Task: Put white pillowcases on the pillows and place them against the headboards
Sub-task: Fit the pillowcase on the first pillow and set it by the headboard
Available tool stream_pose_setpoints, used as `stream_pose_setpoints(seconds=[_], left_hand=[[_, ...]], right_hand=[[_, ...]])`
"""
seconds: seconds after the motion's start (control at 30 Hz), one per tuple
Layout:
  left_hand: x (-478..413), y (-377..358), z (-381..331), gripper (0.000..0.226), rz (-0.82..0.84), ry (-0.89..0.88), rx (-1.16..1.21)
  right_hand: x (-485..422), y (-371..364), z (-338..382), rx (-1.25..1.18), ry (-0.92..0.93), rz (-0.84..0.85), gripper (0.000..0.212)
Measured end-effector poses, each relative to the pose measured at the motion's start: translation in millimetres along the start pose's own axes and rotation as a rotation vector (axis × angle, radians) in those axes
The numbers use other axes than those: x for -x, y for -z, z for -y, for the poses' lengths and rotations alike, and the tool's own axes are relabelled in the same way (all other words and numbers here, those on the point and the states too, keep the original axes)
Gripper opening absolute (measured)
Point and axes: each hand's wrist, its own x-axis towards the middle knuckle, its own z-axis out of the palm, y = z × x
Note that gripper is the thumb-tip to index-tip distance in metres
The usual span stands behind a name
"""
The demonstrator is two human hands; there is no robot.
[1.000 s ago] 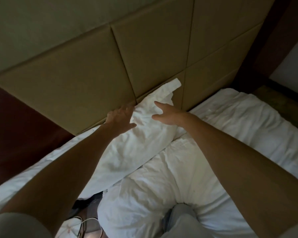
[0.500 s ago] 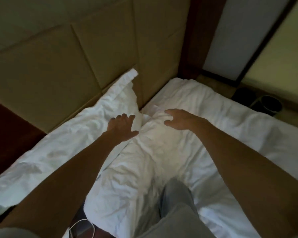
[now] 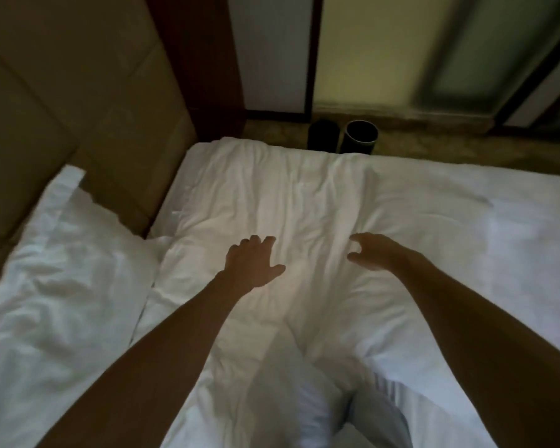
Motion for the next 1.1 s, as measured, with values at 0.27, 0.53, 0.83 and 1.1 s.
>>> stream_pose_setpoints(seconds=[0.27, 0.53, 0.83, 1.1], left_hand=[[-68.7, -32.6, -125.5, 0.077, 0.113, -0.097, -0.064], [-136.7, -73.9, -198.4, 0.076, 0.212, -0.123, -0.103], [-196.9, -166.1, -220.5, 0.088, 0.404, 0.121, 0.137], [-215.8, -228.1, -222.6, 0.094, 0.455, 0.496, 0.730]], right_hand=[[-16.5, 1.8, -155.9, -0.065, -0.125, 0.013, 0.063], [-71.8, -26.7, -259.0, -0.166, -0.219, 0.097, 0.070], [-141.2, -105.9, -309.0, -0.235, -0.307, 0.311, 0.105], [-176.5, -135.2, -303.9, -0.242, -0.268, 0.410, 0.112]])
